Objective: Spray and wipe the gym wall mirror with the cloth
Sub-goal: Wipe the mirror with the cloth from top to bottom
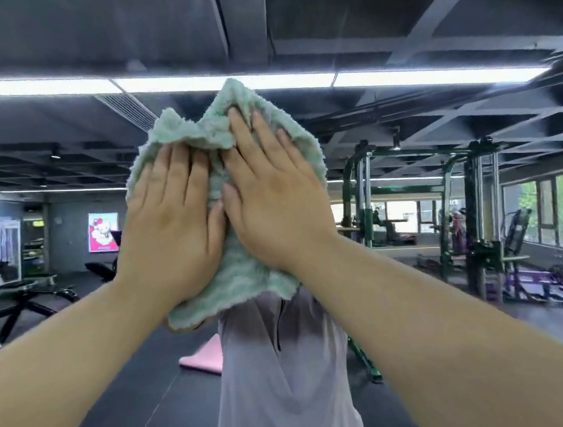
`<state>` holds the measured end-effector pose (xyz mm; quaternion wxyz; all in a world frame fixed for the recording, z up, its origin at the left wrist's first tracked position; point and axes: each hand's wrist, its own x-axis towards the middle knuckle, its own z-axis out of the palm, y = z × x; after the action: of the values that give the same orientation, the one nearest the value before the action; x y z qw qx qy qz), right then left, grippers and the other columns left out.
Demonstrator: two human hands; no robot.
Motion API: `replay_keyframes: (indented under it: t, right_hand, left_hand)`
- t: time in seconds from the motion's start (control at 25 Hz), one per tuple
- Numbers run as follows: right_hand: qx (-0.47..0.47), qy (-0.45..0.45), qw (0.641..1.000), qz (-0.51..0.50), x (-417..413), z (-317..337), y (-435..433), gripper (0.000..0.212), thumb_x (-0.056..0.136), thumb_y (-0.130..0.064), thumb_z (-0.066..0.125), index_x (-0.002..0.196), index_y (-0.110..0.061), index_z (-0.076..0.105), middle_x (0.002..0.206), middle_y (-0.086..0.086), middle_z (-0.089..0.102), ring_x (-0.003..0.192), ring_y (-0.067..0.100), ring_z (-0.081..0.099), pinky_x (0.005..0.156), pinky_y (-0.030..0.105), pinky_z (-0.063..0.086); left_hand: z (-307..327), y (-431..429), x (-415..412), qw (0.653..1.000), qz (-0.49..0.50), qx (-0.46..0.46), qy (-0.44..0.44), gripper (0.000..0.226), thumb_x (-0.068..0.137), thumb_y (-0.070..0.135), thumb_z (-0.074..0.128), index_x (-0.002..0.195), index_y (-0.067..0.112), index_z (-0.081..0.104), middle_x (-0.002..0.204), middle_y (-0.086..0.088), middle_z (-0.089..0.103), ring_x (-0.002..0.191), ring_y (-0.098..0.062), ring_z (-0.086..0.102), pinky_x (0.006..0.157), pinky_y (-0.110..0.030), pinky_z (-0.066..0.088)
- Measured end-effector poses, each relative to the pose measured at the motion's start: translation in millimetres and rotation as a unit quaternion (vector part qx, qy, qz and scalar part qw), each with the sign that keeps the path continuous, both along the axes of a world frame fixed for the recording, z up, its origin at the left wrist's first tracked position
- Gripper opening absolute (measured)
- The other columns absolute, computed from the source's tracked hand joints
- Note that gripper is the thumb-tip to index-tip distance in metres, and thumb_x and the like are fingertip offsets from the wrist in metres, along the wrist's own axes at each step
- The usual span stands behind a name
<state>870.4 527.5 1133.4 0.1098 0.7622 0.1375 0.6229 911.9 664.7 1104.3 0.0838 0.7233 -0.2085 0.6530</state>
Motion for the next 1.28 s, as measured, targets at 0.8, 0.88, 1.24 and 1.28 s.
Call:
replay_keyframes:
  t: [0.8,0.88,1.24,1.28]
  right_hand:
    - [0.190,-0.042,0.975,-0.104,-109,-65,-333,0.058,0.091,-0.037,0.031,0.144,-0.014,0.039,0.162,0.003,0.010,0.149,0.023,0.007,0.121,0.036,0.002]
    - [0.222,-0.044,0.967,-0.122,-120,-89,-365,0.056,0.091,-0.035,0.031,0.140,-0.010,0.040,0.162,0.007,0.010,0.149,0.025,0.008,0.121,0.039,0.004]
    - [0.137,-0.025,0.988,-0.072,-91,-111,-268,0.059,0.091,-0.031,0.038,0.146,-0.012,0.039,0.160,0.010,0.018,0.147,0.030,0.011,0.120,0.042,0.002]
    - [0.128,-0.024,0.989,-0.067,-83,-106,-244,0.056,0.091,-0.031,0.039,0.143,-0.012,0.042,0.160,0.010,0.019,0.147,0.030,0.011,0.120,0.042,0.003]
  left_hand:
    - [-18,-314,-87,0.983,-0.089,0.116,-0.109,0.061,0.094,0.034,0.034,0.147,0.004,0.034,0.154,-0.017,0.031,0.143,-0.027,0.029,0.118,-0.038,0.012]
    - [-37,-352,-99,0.978,-0.096,0.153,-0.102,0.061,0.094,0.033,0.036,0.147,0.003,0.034,0.154,-0.018,0.030,0.143,-0.029,0.029,0.118,-0.039,0.014]
    - [-67,-246,-71,0.986,-0.030,0.147,-0.073,0.064,0.095,0.038,0.034,0.148,0.004,0.031,0.153,-0.021,0.032,0.143,-0.030,0.026,0.119,-0.040,0.012]
    - [-65,-218,-64,0.989,-0.017,0.134,-0.060,0.064,0.096,0.039,0.033,0.149,0.003,0.029,0.153,-0.022,0.030,0.143,-0.031,0.024,0.119,-0.040,0.012]
